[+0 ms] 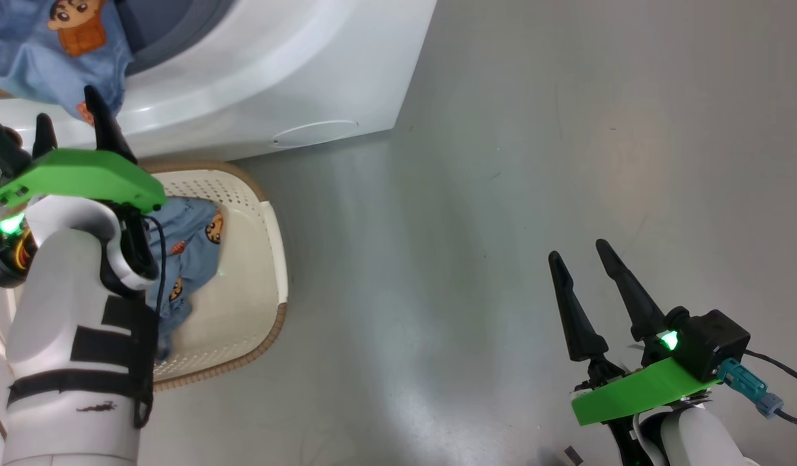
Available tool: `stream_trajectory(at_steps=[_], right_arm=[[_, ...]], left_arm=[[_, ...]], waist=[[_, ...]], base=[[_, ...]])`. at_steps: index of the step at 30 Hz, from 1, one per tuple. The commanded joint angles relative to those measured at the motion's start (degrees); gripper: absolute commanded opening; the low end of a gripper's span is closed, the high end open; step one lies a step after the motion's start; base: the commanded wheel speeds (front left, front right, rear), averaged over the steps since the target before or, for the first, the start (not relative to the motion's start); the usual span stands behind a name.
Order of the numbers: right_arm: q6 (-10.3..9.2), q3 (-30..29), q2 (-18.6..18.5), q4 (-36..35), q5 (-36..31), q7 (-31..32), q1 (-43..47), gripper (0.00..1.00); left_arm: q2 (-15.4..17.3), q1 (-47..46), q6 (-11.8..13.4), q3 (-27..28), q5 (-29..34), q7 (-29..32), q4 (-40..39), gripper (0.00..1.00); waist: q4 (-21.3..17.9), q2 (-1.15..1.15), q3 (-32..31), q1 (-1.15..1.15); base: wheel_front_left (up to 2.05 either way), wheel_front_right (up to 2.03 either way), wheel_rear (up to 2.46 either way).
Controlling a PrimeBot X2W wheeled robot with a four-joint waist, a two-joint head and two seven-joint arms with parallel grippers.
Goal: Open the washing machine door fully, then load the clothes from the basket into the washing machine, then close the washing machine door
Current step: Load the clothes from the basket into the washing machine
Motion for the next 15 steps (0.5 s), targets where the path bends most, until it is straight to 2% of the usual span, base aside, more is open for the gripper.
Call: stream_trajectory(at_steps=[1,15], right_arm=[[0.09,1.51,0.15,-1.2,0.09,-0.27,-0.37,1.0],[0.09,1.9,0.18,-1.11,0.11,-0.27,-0.66,1.0]], left_arm=[[2.1,-0.55,-0.38,0.97,-0.27,-0.62,-0.58,1.0],[2.69,-4.89,-1.31,0.71,0.36,-2.41,5.72,0.99]], waist=[[-0.17,0.0,0.11,0.0],[-1.66,0.0,0.84,0.0]], base=[[0.0,0.0,0.0],[0.0,0.0,0.0]])
